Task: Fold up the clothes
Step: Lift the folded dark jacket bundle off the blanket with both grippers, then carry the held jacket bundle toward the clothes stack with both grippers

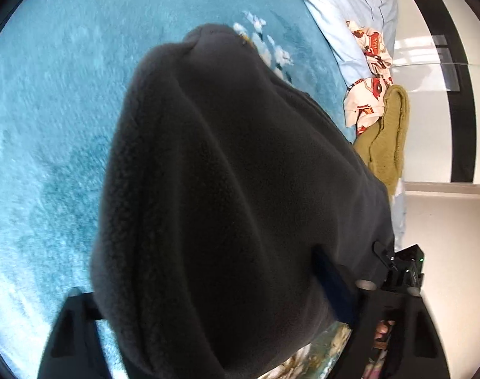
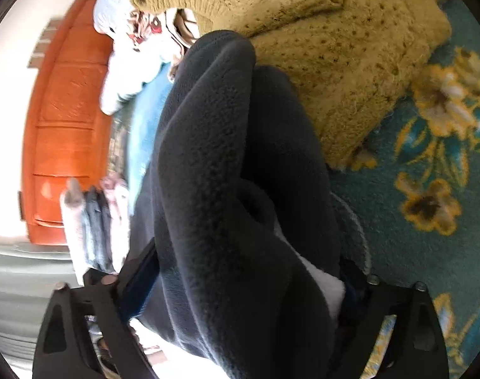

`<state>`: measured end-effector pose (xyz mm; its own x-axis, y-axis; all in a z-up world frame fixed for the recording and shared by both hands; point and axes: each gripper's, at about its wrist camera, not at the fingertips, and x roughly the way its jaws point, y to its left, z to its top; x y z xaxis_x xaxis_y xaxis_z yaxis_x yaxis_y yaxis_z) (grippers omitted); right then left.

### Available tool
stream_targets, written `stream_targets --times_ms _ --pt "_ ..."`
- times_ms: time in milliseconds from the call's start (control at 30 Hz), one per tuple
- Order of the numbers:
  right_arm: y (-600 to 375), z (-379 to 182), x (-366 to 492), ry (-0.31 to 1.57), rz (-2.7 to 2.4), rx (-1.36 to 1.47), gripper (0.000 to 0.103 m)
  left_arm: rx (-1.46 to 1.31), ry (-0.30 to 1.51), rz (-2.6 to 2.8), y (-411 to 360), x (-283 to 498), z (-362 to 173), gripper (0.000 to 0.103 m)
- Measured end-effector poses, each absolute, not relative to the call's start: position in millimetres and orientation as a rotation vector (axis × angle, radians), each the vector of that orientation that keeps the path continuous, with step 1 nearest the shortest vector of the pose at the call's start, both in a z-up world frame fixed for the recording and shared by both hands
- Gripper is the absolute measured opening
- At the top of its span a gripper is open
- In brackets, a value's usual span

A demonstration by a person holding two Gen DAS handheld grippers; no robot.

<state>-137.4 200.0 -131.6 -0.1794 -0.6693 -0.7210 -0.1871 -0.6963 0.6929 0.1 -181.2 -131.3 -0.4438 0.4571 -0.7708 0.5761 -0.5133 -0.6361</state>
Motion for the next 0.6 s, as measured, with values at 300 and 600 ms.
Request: stream_targets --times_ms 300,600 --pt "173.0 -88.3 -154.3 -0.803 -1.995 1.831 0.046 1.628 1.180 -2.213 -158.7 -10.2 -74.1 0.033" --pt "120.1 -12.6 -163.8 -0.610 -1.970 1.700 0.045 1.476 1.088 -2.366 -159.0 35.7 3.9 0.031"
